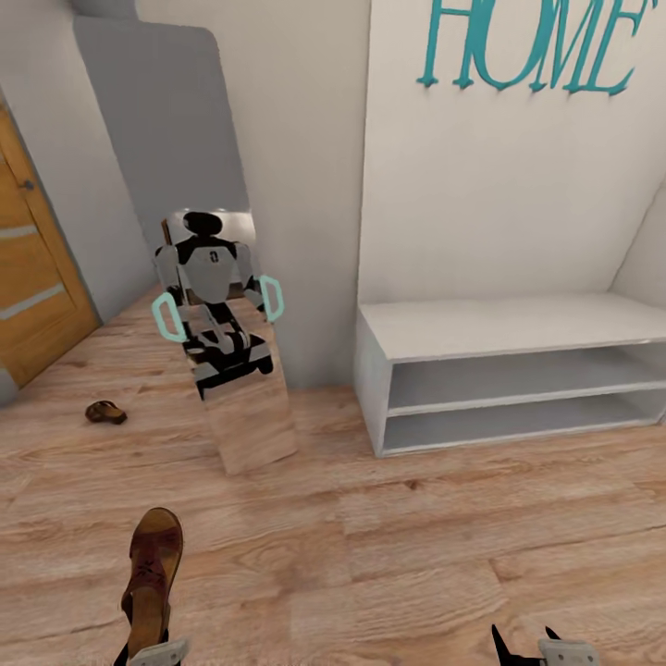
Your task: Pick up the two gym shoes and the two sandals from the corridor floor and place them onto the hallstand (shoe rack) in the corridor, making sure they are on the rack and not on the floor. Arrange them so the two gym shoes are next to each other and the two sandals are next to each other.
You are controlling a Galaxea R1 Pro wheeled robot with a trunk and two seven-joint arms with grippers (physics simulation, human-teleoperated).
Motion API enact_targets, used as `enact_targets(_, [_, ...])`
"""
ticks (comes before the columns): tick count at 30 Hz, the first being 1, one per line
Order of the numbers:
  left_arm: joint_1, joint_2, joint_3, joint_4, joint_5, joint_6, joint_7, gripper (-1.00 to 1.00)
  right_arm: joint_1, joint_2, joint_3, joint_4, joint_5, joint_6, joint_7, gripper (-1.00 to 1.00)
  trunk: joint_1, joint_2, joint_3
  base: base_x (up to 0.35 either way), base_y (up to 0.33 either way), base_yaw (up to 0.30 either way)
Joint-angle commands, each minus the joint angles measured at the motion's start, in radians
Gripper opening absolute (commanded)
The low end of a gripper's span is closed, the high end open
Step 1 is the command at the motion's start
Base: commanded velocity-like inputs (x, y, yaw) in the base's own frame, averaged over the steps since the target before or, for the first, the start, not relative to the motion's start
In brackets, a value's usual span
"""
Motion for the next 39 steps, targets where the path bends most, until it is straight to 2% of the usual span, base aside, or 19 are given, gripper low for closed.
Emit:
enact_targets(1, [-0.001, 0.000, 0.000, 0.001, -0.002, -0.002, 0.003, -1.00, -0.001, 0.001, -0.008, 0.000, 0.005, -0.004, 0.009, 1.00, 0.000, 0.000, -0.002, 0.000, 0.000, 0.239])
enact_targets(10, [-0.001, 0.000, 0.001, 0.001, -0.001, -0.003, 0.004, -1.00, -0.001, 0.001, -0.008, 0.000, 0.005, -0.004, 0.009, 1.00, 0.000, 0.000, -0.009, -0.043, 0.111, 0.239])
enact_targets(39, [-0.001, 0.000, 0.003, 0.002, 0.001, -0.004, 0.004, -1.00, -0.001, 0.001, -0.008, 0.002, 0.005, -0.004, 0.009, 1.00, 0.000, 0.000, -0.034, -0.008, 0.303, 0.239])
